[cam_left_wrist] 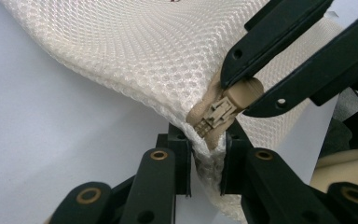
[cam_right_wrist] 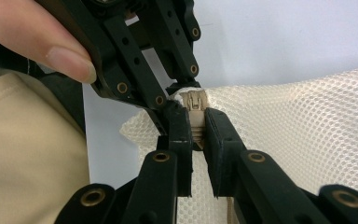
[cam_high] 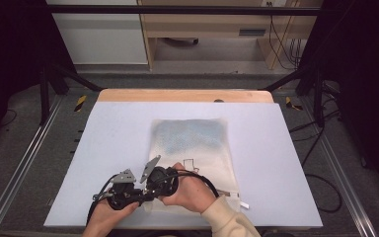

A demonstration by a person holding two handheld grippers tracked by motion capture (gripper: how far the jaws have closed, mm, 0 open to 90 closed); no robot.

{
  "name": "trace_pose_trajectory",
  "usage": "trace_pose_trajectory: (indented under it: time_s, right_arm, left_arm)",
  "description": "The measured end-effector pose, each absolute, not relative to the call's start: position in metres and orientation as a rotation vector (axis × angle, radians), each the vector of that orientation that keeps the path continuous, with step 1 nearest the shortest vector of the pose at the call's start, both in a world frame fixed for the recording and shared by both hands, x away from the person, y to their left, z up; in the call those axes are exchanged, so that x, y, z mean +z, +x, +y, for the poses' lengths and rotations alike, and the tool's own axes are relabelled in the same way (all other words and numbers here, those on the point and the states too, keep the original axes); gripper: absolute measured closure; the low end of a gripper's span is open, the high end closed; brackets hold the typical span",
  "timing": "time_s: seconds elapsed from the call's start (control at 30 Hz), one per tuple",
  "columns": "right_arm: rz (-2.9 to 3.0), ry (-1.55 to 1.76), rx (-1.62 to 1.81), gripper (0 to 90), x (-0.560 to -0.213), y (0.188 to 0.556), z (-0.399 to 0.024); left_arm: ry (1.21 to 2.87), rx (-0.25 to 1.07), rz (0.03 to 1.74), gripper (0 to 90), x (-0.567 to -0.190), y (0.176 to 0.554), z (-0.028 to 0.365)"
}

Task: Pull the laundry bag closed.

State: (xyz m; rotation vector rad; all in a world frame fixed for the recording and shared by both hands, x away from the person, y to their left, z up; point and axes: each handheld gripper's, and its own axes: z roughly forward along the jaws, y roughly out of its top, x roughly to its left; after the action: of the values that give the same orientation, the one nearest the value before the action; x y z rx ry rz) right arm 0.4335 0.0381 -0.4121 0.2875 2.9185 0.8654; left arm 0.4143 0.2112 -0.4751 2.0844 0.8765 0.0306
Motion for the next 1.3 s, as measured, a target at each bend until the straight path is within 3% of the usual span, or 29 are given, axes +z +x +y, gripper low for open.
trace_pose_trajectory:
  time_s: [1.3]
  right_arm:
    - [2.933,0.357,0.688,82.4,-0.42,0.434,0.024]
  left_arm:
    - [2.081,0.04,0.877,81.6,-0.471,0.414,0.214]
